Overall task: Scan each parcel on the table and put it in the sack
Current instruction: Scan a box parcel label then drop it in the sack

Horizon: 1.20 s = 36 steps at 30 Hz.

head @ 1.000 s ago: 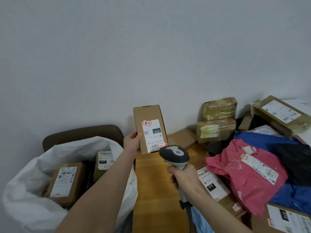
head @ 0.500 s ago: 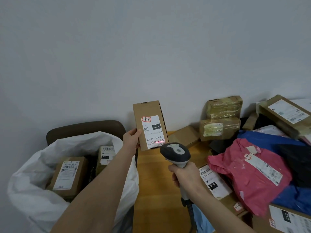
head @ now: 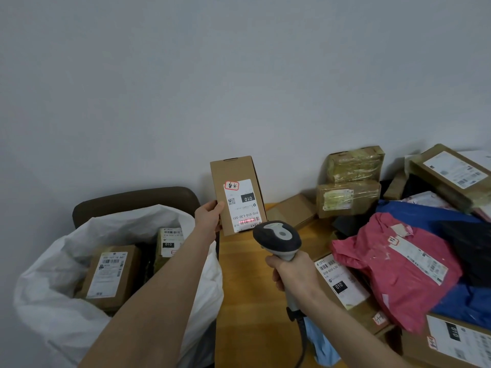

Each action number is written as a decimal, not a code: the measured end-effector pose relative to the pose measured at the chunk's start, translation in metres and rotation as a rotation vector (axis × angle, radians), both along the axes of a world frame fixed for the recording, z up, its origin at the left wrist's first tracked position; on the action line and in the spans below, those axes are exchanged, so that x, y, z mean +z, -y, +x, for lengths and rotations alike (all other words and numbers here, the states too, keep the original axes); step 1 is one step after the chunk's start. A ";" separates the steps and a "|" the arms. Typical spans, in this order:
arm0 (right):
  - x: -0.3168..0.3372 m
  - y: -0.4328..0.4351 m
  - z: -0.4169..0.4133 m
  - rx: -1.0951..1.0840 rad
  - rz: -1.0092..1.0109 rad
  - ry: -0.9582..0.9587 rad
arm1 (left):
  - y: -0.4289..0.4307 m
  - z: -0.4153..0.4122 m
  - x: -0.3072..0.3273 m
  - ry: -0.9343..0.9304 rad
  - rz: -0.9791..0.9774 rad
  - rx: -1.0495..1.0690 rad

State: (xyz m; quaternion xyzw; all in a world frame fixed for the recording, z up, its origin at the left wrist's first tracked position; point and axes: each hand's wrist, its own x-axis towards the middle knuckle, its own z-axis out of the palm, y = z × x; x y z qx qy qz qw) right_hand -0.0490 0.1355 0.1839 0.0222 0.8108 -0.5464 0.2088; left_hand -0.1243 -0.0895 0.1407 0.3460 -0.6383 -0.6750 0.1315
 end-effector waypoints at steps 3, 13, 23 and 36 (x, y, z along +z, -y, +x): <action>0.000 0.008 0.002 0.015 0.014 0.003 | 0.005 0.005 0.001 0.005 -0.017 0.007; -0.002 0.072 -0.017 0.051 -0.318 0.152 | 0.066 0.060 0.005 0.074 0.020 0.055; -0.029 0.175 -0.043 0.086 -0.342 0.316 | 0.207 0.167 0.008 0.382 -0.503 0.273; -0.077 0.198 -0.067 -0.032 -0.227 0.396 | 0.175 0.126 -0.090 0.866 -1.043 -0.214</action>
